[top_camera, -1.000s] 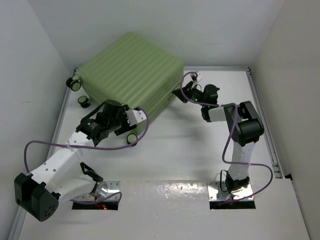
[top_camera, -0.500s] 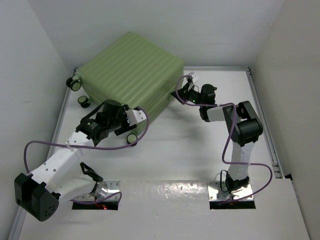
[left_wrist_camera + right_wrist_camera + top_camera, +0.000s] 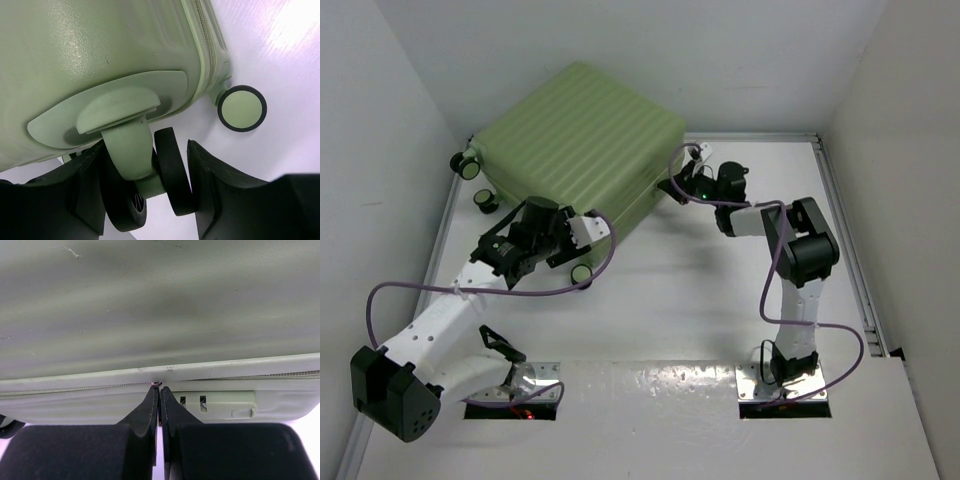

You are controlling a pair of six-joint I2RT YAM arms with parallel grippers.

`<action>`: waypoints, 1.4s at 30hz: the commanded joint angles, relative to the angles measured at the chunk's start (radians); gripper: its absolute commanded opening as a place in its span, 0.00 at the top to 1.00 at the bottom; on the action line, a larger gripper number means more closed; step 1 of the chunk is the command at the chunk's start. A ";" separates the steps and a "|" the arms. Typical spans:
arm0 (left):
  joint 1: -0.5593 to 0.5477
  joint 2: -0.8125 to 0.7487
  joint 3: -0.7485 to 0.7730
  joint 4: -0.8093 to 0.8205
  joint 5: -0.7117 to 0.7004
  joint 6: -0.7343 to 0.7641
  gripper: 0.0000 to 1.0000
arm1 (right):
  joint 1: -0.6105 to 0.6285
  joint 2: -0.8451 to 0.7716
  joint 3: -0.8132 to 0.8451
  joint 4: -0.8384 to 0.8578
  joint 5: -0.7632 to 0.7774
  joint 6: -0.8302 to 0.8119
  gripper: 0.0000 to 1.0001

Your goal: Pack the luggage

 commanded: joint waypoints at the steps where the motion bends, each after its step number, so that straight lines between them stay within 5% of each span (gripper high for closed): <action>1: 0.011 0.020 -0.006 -0.032 0.032 0.075 1.00 | 0.042 0.051 0.066 -0.066 0.044 -0.018 0.99; 6: 0.020 0.020 -0.015 -0.022 0.032 0.084 1.00 | 0.048 0.070 0.091 -0.094 0.041 -0.027 0.90; 14: 0.020 0.020 -0.015 -0.022 0.032 0.084 1.00 | 0.056 0.093 0.118 -0.109 0.105 -0.033 0.92; 23: 0.029 0.020 -0.025 -0.003 0.041 0.084 1.00 | 0.053 0.085 0.152 -0.194 0.168 -0.038 0.68; 30: 0.029 0.029 -0.025 0.007 0.041 0.084 1.00 | 0.053 0.136 0.210 -0.197 0.151 -0.038 1.00; 37: 0.081 0.020 -0.025 -0.016 0.032 0.084 1.00 | 0.040 0.055 0.151 -0.247 0.301 -0.182 1.00; 42: 0.126 0.020 -0.043 -0.016 0.032 0.105 1.00 | 0.008 -0.062 0.121 -0.442 0.293 -0.214 1.00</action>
